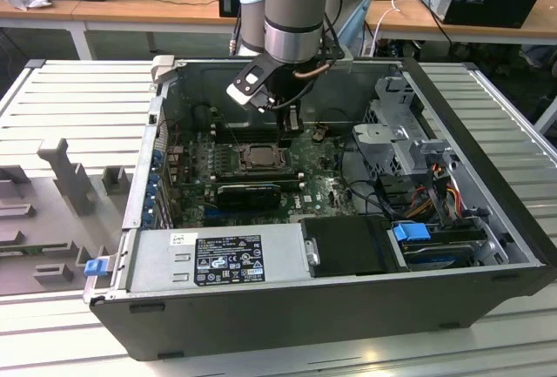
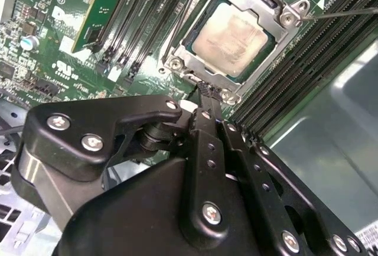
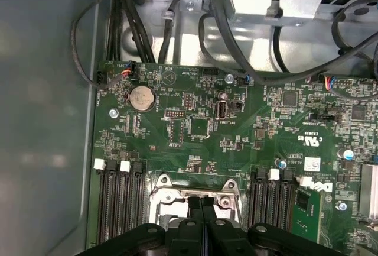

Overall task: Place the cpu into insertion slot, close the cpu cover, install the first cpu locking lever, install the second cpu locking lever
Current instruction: 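Close the cpu cover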

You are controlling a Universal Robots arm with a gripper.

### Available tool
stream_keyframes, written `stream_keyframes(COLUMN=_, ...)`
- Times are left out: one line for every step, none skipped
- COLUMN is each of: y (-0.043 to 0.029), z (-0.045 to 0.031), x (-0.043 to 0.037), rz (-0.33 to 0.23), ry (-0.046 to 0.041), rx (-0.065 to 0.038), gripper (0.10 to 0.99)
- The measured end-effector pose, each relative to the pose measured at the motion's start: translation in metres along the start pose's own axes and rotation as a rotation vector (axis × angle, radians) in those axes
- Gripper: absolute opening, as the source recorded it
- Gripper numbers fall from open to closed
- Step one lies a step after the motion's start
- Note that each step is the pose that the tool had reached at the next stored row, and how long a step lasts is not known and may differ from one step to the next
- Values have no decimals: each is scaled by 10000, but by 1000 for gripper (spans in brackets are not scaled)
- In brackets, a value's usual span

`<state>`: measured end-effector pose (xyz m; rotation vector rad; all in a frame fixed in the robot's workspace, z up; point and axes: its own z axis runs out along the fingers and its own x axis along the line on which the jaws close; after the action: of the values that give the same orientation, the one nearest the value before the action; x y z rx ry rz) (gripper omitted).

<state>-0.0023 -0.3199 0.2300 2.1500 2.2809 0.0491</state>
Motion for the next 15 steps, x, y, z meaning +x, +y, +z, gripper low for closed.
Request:
stream_keyframes(y=-1, z=20, x=0, rz=-2, ry=0, rx=2, gripper=106)
stream_keyframes(y=-6, z=49, x=-1, rz=0, ry=0, rx=8, gripper=106)
stream_keyframes(y=-22, z=63, x=0, rz=0, ry=1, rx=9, gripper=106)
stream_keyframes(y=-74, z=70, x=2, rz=-2, ry=0, rx=14, gripper=106)
stream_keyframes(y=-114, z=71, x=6, rz=-1, ry=1, rx=17, gripper=106)
stream_keyframes(y=-164, z=71, x=11, rz=0, ry=1, rx=20, gripper=106)
stream_keyframes(y=-217, z=72, x=16, rz=0, ry=4, rx=21, gripper=106)
stream_keyframes(y=-245, z=71, x=19, rz=2, ry=3, rx=21, gripper=106)
stream_keyframes(y=-265, z=70, x=20, rz=1, ry=3, rx=23, gripper=106)
stream_keyframes(y=-289, z=70, x=21, rz=-1, ry=3, rx=22, gripper=106)
stream_keyframes(y=-313, z=69, x=23, rz=0, ry=3, rx=23, gripper=106)
stream_keyframes(y=-347, z=68, x=25, rz=1, ry=3, rx=23, gripper=106)
stream_keyframes(y=-368, z=67, x=26, rz=0, ry=3, rx=23, gripper=106)
stream_keyframes(y=-380, z=67, x=27, rz=0, ry=3, rx=22, gripper=106)
stream_keyframes(y=-394, z=67, x=28, rz=-1, ry=2, rx=23, gripper=106)
